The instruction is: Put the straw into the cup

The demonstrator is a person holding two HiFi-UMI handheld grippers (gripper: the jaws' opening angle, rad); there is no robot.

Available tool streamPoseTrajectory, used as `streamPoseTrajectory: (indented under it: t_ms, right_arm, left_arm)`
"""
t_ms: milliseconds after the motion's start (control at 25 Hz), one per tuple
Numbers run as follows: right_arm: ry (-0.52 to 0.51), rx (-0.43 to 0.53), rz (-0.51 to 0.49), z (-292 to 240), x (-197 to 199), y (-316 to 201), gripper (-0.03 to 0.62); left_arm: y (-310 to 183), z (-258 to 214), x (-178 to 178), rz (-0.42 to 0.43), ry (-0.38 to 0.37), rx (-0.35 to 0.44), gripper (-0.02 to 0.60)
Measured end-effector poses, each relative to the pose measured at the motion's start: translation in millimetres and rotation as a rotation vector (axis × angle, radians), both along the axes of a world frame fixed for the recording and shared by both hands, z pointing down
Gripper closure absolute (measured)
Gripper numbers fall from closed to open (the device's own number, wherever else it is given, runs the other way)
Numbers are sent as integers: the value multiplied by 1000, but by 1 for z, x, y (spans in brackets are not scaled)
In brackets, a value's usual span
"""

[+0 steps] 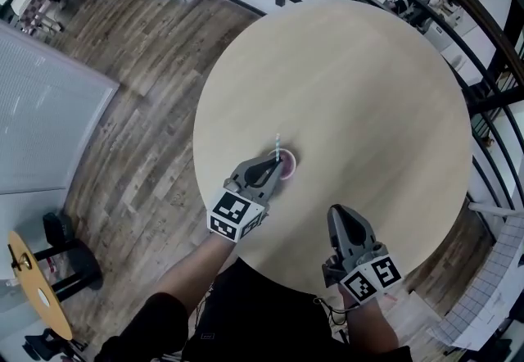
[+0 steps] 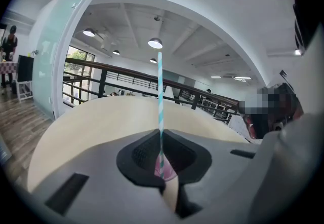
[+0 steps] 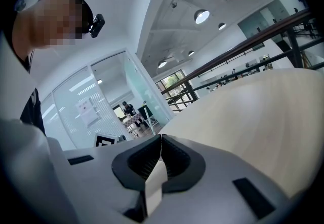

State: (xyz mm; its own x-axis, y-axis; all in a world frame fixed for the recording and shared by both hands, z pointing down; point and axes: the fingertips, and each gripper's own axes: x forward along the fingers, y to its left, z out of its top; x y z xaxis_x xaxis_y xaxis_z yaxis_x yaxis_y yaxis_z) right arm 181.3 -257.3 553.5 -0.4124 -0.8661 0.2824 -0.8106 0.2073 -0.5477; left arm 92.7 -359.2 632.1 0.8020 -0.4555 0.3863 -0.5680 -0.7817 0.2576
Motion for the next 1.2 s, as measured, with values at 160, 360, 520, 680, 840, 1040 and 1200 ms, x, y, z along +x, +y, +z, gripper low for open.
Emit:
streamPoseTrajectory:
  t_ms: [160,360,520,680,840,1040,1200]
  right_arm:
    - [-2,1,1,1,2,0,572]
    - [-3,2,-1,-2,1,0,572]
    - [-3,1,-2,-4,1,-1,572]
    - [-6,4,-4,-4,3,1,572]
    - [-5,9,-5,-7,3,1,572]
    - [-3,17,-9,-9,2,0,572]
    - [1,33,-16,-19,-1,-2,572]
  left_arm:
    - [0,7,4,0,-10,-12,563]
    - [-1,12,5,3,-25,-25,563]
    - [-1,10,4,7,-27,-30,560]
    - [2,12,6,8,-34,-32,522]
    - [2,9,3,-2,-37,-24,512]
    - [2,3,1,-9,-38,-5,512]
    - [1,-10,-4,-24,-36,15,512]
